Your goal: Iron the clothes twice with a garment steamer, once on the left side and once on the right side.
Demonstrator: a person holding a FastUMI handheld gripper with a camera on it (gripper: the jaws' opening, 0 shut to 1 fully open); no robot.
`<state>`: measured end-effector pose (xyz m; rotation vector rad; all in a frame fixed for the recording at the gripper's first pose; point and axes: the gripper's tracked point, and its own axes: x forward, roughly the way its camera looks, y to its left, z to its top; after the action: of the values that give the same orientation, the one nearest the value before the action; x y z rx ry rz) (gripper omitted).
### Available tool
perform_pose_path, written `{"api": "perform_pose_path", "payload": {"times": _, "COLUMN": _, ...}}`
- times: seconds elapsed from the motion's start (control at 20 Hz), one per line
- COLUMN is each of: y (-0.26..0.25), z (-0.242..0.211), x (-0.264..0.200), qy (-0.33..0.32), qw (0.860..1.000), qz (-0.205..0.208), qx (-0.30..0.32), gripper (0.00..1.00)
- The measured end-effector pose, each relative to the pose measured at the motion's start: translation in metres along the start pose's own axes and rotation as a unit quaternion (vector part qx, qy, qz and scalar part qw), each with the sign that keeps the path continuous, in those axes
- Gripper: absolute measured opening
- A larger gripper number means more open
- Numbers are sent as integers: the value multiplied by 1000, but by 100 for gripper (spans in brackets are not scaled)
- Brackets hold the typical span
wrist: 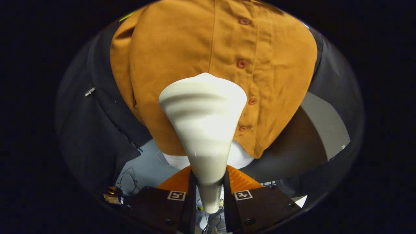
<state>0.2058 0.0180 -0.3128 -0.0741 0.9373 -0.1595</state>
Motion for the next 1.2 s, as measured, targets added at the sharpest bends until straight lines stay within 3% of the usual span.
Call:
{"api": "perform_pose_path", "payload": {"times": 0.3, "y": -42, "z": 67, "x": -68, "qy": -108, "qw": 994, "qz": -14, "qx": 33, "gripper": 39}}
{"api": "perform_pose_path", "payload": {"times": 0.6, "y": -89, "z": 125, "x": -130, "qy": -206, "qw": 977, "qz": -24, "qx": 52, "gripper": 39}}
{"api": "perform_pose_path", "payload": {"times": 0.95, "y": -122, "z": 143, "x": -183, "qy": -301, "qw": 951, "qz": -28, "qx": 68, "gripper": 38}}
{"api": "perform_pose_path", "payload": {"times": 1.2, "y": -129, "z": 154, "x": -199, "qy": -334, "qw": 941, "qz": -28, "qx": 58, "gripper": 38}}
